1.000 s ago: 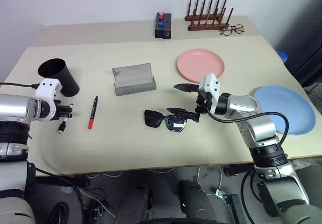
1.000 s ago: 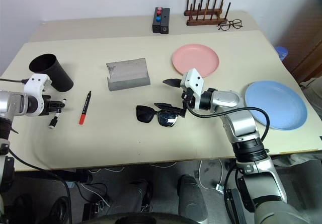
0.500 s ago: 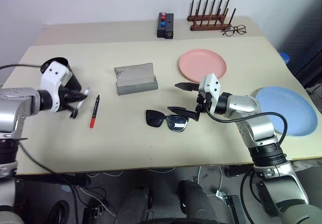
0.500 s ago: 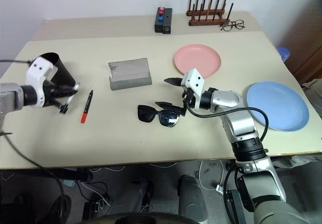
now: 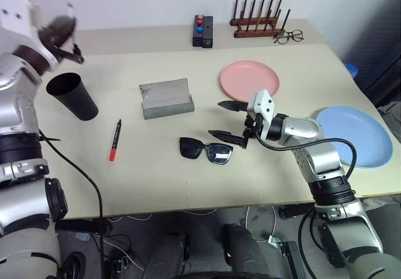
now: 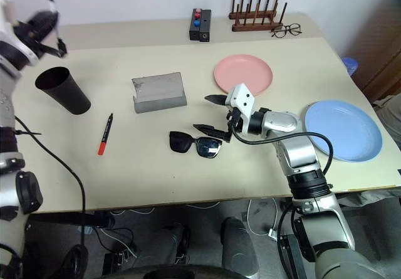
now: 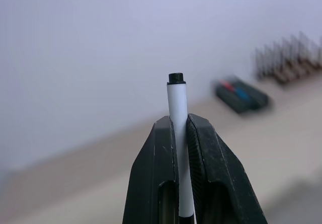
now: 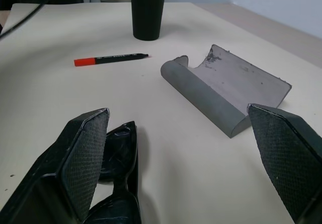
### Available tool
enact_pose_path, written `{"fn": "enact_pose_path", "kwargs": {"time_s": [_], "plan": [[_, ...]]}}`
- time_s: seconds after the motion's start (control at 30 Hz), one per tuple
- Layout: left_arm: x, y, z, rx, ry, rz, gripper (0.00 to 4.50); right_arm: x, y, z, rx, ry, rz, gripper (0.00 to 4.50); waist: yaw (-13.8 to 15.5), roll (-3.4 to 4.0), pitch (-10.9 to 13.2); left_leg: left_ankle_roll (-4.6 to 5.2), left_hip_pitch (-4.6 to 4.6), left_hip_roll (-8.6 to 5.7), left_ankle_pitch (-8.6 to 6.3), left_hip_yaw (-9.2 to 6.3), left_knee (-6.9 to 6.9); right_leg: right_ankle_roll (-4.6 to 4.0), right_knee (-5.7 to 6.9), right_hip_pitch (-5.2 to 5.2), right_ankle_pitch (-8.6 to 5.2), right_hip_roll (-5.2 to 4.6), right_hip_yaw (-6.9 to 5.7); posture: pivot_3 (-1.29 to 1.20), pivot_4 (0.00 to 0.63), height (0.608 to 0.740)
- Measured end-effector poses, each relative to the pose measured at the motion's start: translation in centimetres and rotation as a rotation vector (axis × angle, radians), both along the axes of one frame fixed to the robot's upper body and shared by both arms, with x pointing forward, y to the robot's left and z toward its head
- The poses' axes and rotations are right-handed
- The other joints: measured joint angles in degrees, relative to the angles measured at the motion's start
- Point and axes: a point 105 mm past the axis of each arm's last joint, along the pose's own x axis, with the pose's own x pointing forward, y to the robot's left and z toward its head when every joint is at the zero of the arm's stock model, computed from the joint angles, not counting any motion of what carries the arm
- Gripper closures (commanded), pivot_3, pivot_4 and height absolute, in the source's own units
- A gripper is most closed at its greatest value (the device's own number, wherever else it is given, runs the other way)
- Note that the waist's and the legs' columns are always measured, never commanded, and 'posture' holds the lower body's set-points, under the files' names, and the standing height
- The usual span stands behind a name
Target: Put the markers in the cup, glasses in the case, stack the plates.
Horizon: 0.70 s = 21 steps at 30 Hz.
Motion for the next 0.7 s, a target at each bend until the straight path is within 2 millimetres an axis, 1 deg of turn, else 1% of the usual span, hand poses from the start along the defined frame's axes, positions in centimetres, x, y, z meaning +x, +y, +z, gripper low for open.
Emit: {"fn": "enact_pose_path", "kwargs": {"time_s": [0.03,0.1,0.2,0.23,0.33,0.4,0.47,0.6,0.7], "plan": [[-0.3,1.0,0.3,-0.013,-0.030,0.024,4.42,0.0,0.0,0.0,0.000,0.000,-0.003,0.00,0.0,0.00,0.0,0.00,0.00,0.00,0.00,0.01,0.00,0.00,0.00,0.00,0.00,0.00,0.00,0.00,0.150,0.740],[-0.5,2.4,0.0,-0.045,-0.050,0.057,4.42,0.1,-0.1,0.0,0.001,-0.001,-0.006,0.00,0.1,0.00,0.0,0.00,0.00,0.00,0.00,0.00,0.01,0.00,0.01,0.00,0.00,0.00,0.00,0.00,0.150,0.740],[-0.3,4.2,-1.4,-0.068,-0.051,0.119,4.42,0.1,-0.1,0.2,0.023,0.010,-0.014,0.00,0.2,-0.03,0.0,0.01,-0.01,-0.01,0.00,0.00,0.07,0.01,0.03,0.03,0.00,0.00,-0.01,0.00,0.150,0.740],[-0.3,4.7,-1.8,-0.080,-0.051,0.136,4.42,0.2,-0.2,0.6,0.050,0.015,-0.016,0.00,0.2,-0.03,0.0,0.01,-0.02,-0.01,0.00,0.00,0.08,0.01,0.03,0.03,0.01,0.00,-0.01,0.00,0.150,0.740],[-0.5,6.1,-3.2,-0.126,-0.055,0.180,4.42,0.4,-0.6,2.7,0.154,0.005,-0.024,0.00,0.2,-0.04,0.0,0.03,-0.02,-0.02,-0.01,-0.01,0.09,0.01,0.04,0.03,0.01,0.00,-0.01,0.00,0.150,0.740],[-0.2,6.1,-4.2,-0.145,-0.047,0.179,4.42,0.4,-0.8,4.3,0.201,-0.018,-0.018,0.00,0.3,-0.08,0.0,0.03,-0.03,-0.01,-0.01,-0.03,0.09,0.01,0.04,0.02,0.01,0.00,-0.03,0.00,0.150,0.740],[0.0,6.0,-5.0,-0.157,-0.036,0.167,4.42,0.1,-0.7,4.9,0.216,-0.035,-0.004,0.00,0.2,-0.17,-0.1,0.05,-0.02,-0.01,-0.02,-0.02,0.09,0.01,0.04,0.04,0.01,0.00,-0.03,0.00,0.150,0.740],[0.8,5.0,-6.9,-0.213,-0.003,0.116,4.42,0.0,-0.6,4.9,0.217,-0.021,0.001,0.00,0.2,-0.17,-0.1,0.05,-0.03,-0.02,-0.02,-0.02,0.11,0.01,0.07,0.03,0.01,-0.01,-0.03,0.00,0.150,0.740],[0.8,5.0,-7.4,-0.237,0.004,0.101,4.42,-0.1,-0.5,4.9,0.219,-0.019,0.003,0.00,0.0,-0.17,-0.1,0.06,-0.04,-0.02,-0.02,-0.01,0.10,0.01,0.07,0.00,0.01,-0.01,-0.03,0.00,0.150,0.740]]}}
